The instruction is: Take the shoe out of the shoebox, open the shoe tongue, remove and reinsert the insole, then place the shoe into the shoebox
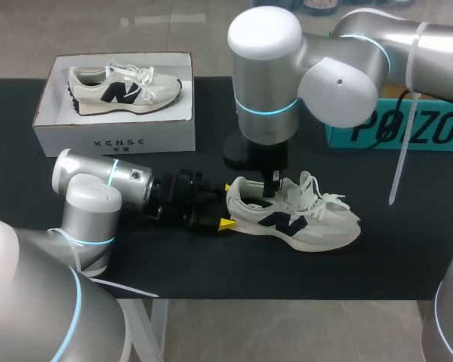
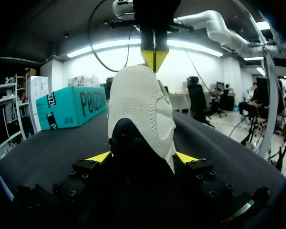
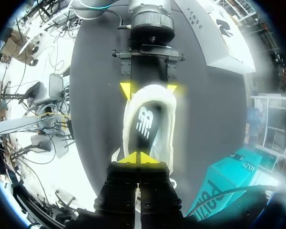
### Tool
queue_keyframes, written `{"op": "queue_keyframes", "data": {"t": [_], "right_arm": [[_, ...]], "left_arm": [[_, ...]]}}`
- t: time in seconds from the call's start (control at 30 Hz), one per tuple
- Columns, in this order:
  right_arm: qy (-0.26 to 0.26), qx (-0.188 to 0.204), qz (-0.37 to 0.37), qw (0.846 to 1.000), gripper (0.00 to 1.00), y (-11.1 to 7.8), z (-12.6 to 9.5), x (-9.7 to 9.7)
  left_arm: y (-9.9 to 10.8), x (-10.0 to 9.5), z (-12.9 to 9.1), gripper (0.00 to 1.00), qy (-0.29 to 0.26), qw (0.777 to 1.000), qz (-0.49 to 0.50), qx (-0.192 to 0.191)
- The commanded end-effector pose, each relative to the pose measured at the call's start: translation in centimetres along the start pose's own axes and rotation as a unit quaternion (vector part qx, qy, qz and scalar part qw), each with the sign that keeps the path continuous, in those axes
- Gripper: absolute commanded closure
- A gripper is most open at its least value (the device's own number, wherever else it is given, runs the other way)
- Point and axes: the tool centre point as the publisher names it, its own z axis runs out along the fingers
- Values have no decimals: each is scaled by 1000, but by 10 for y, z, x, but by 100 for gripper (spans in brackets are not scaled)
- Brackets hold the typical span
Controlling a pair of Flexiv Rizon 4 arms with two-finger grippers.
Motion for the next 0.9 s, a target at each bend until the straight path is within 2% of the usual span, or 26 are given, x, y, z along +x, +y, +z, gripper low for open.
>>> {"op": "queue_keyframes", "data": {"t": [0.03,0.8,0.87,0.9], "right_arm": [[2,4,7,1000,100,4,4,-2],[2,4,7,1000,100,4,4,-2],[-5,23,12,1000,100,5,2,-4],[-5,14,20,1000,100,4,0,-4]], "left_arm": [[3,-1,4,100,0,1000,0,-1],[3,-1,4,100,0,1000,0,-1],[3,-1,4,100,0,1000,0,-1],[3,-1,4,100,0,1000,0,-1]]}}
